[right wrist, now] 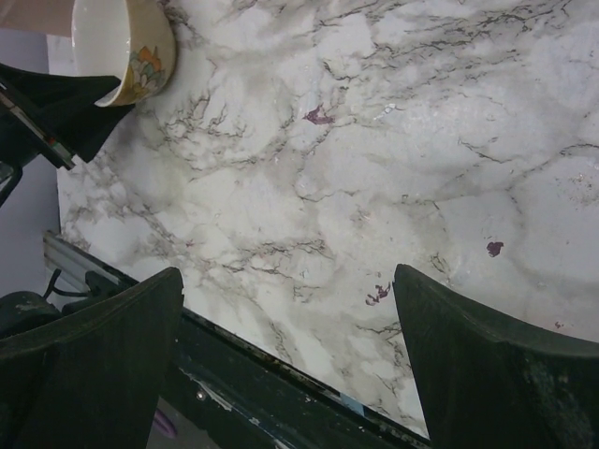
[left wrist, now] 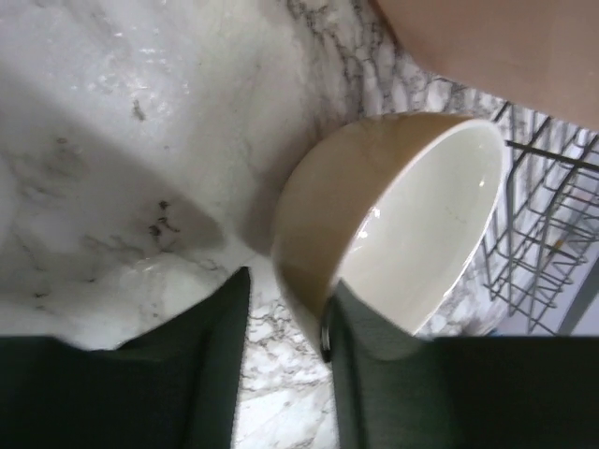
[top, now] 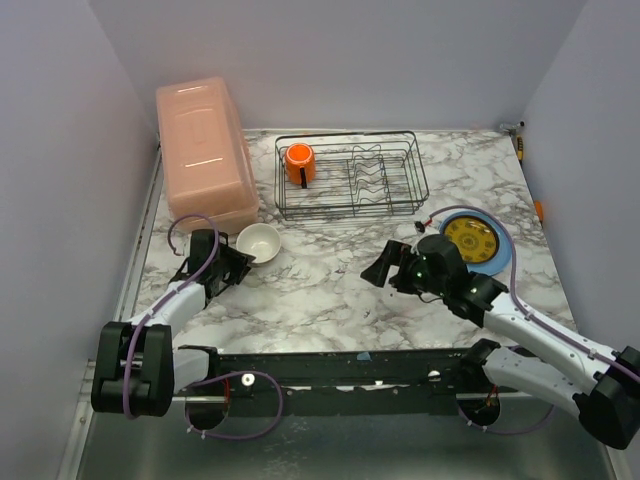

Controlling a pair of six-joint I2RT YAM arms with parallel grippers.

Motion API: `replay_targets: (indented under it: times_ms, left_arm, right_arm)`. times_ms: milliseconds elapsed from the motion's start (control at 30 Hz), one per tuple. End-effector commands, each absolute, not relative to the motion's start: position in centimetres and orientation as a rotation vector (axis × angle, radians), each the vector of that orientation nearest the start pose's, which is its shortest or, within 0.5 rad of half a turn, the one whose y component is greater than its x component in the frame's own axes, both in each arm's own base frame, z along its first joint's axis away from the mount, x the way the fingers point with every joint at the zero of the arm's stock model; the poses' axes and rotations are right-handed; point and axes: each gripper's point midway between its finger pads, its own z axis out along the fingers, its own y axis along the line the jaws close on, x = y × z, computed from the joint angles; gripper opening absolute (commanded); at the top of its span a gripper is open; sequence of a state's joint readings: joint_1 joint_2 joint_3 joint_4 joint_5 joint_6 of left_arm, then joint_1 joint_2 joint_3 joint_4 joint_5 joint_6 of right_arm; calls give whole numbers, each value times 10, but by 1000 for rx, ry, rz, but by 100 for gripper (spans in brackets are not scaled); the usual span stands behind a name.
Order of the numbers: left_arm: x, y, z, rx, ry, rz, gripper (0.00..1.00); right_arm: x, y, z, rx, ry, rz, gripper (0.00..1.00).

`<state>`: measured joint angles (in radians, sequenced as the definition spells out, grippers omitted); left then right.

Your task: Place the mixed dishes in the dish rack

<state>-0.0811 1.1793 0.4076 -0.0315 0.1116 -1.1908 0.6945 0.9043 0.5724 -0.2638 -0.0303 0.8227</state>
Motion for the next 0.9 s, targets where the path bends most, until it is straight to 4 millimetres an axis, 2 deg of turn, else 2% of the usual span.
replay_targets:
  times_ms: [0,33,267,433,533,600,700,767,867]
  left_arm:
    - [294,-80,44,-1181,2155,-677,26]
    - [293,-82,45,-1165,2166,-691,21]
    - [275,-102,51,-983,2257,-764,16]
    - [263,-122,80,-803,2263,-895,0]
    - [258,-144,107,-658,2239,-1045,0]
    - [255,-164,128,-544,2219,-1186,0]
    - [254,-197,165,-327,2191,-1369,0]
    - [251,-215,180,-213,2207,-1467,0]
    - [243,-236,198,-97,2204,-1639,0]
  right_arm:
    - [212,220,126,164,2325,847,96]
    - [214,221,124,171,2330,843,96]
    - [214,225,115,182,2355,851,96]
    - [216,230,116,156,2356,859,96]
    - [212,241,122,120,2354,942,95]
    - [208,255,132,70,2304,1070,95]
    - [196,279,158,-46,2173,1318,94]
    - [191,291,179,-117,2078,1447,95]
    - [187,304,200,-192,1999,1542,96]
